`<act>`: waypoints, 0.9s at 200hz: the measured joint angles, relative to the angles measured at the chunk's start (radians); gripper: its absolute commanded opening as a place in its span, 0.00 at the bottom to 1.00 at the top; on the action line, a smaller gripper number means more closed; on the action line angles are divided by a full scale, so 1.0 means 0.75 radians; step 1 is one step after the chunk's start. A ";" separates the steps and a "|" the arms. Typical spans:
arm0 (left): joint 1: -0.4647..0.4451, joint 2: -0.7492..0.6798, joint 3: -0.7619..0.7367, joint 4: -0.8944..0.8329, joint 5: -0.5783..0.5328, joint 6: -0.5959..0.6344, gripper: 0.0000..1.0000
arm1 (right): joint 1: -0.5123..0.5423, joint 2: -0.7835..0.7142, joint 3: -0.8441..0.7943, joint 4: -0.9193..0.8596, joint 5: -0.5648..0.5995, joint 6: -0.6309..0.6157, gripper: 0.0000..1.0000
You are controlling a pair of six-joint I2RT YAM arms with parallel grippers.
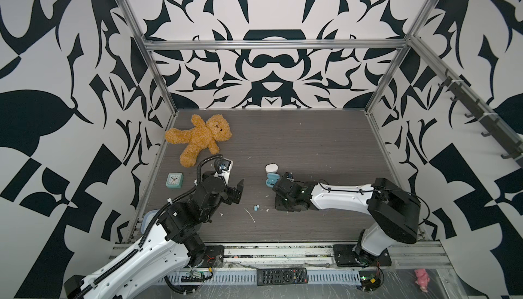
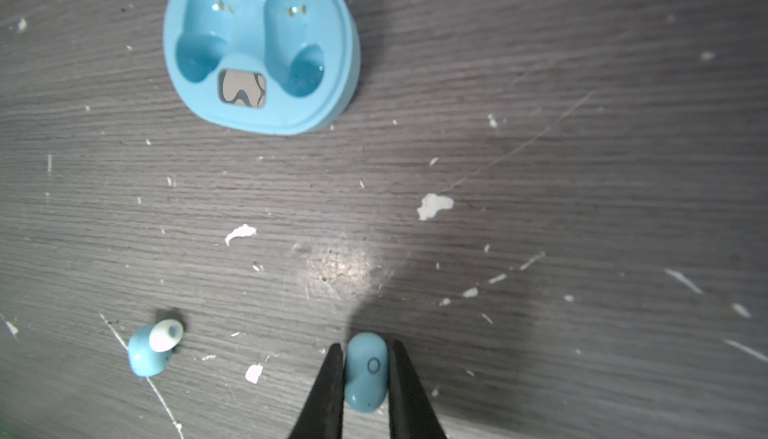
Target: Insert the wireless bluetooth earbuds into the charging case
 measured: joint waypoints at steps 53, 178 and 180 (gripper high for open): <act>0.000 0.007 0.000 0.000 0.001 0.000 0.99 | -0.030 0.001 0.010 -0.025 -0.026 -0.039 0.22; 0.000 0.007 0.000 -0.001 0.003 0.000 0.99 | -0.043 0.108 0.166 -0.175 -0.050 -0.146 0.27; 0.000 0.007 0.000 -0.001 0.003 0.000 0.99 | -0.043 0.110 0.168 -0.178 -0.050 -0.149 0.27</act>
